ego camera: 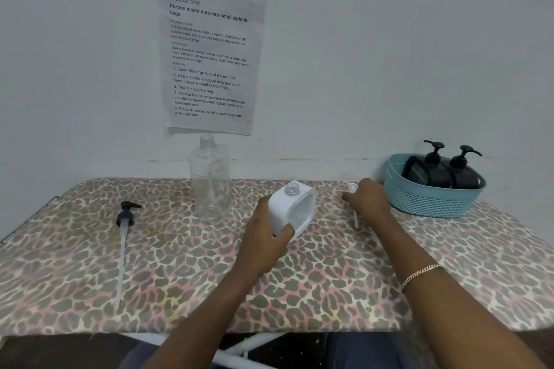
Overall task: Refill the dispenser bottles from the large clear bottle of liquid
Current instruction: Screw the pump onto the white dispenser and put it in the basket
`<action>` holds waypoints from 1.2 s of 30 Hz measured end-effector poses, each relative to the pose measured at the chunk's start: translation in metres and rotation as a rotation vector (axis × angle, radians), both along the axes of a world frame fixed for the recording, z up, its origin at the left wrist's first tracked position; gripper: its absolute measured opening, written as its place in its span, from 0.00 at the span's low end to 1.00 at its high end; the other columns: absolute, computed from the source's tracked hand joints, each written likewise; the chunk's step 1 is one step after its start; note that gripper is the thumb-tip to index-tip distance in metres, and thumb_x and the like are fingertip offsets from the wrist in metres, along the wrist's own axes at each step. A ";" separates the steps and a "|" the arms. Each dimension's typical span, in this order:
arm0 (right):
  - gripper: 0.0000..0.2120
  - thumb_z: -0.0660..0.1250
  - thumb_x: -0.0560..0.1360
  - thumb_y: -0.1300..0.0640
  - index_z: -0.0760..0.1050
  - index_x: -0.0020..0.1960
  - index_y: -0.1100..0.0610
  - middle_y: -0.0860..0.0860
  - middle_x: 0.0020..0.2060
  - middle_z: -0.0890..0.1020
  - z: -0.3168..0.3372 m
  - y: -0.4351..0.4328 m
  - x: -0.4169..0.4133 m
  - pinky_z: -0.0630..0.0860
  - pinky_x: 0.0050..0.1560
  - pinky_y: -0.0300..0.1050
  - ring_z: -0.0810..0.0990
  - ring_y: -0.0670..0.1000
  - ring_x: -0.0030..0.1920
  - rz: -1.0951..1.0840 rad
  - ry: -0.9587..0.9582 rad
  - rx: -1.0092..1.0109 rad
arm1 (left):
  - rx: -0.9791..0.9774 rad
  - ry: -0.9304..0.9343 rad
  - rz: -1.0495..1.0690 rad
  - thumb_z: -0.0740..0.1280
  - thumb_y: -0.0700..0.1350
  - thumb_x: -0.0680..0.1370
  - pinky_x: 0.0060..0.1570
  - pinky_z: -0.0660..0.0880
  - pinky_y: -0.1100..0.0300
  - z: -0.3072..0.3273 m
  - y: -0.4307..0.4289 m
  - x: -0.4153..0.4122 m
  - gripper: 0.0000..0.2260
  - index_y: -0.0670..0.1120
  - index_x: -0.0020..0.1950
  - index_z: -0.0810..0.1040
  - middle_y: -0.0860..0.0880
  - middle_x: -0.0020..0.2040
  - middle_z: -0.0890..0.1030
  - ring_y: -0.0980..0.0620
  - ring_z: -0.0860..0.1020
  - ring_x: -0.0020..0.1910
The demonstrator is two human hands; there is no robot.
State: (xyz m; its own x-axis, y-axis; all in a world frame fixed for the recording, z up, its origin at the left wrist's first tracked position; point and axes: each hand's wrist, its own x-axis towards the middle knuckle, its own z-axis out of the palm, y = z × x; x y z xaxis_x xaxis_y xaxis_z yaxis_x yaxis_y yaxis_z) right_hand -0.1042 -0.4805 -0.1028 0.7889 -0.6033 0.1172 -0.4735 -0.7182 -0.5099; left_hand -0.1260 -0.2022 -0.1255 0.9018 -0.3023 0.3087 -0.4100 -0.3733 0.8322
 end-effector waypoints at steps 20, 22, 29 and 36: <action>0.06 0.69 0.81 0.67 0.80 0.57 0.68 0.67 0.51 0.85 0.118 0.051 -0.029 0.85 0.56 0.53 0.87 0.64 0.54 0.604 -0.735 1.009 | -0.301 0.220 -0.102 0.67 0.42 0.71 0.50 0.82 0.48 0.004 0.005 0.005 0.25 0.60 0.66 0.78 0.53 0.59 0.83 0.49 0.82 0.57; 0.09 0.68 0.81 0.68 0.79 0.60 0.69 0.67 0.53 0.85 0.123 0.061 -0.033 0.84 0.58 0.55 0.86 0.66 0.55 0.668 -0.768 0.987 | -0.314 0.224 -0.104 0.67 0.42 0.70 0.52 0.81 0.47 0.005 0.005 0.005 0.26 0.58 0.67 0.79 0.53 0.59 0.84 0.48 0.82 0.57; 0.13 0.68 0.80 0.71 0.77 0.65 0.69 0.63 0.53 0.86 0.121 0.076 -0.033 0.84 0.59 0.59 0.87 0.64 0.55 0.714 -0.723 0.855 | -0.316 0.221 -0.093 0.67 0.41 0.70 0.55 0.81 0.48 0.005 0.005 0.005 0.27 0.55 0.69 0.78 0.52 0.60 0.84 0.47 0.82 0.60; 0.15 0.70 0.80 0.69 0.78 0.66 0.67 0.60 0.59 0.85 0.108 0.081 -0.032 0.84 0.58 0.60 0.87 0.60 0.56 0.696 -0.665 0.763 | -0.310 0.214 -0.082 0.67 0.42 0.70 0.55 0.81 0.47 0.007 0.004 0.005 0.26 0.54 0.69 0.78 0.51 0.60 0.84 0.46 0.82 0.59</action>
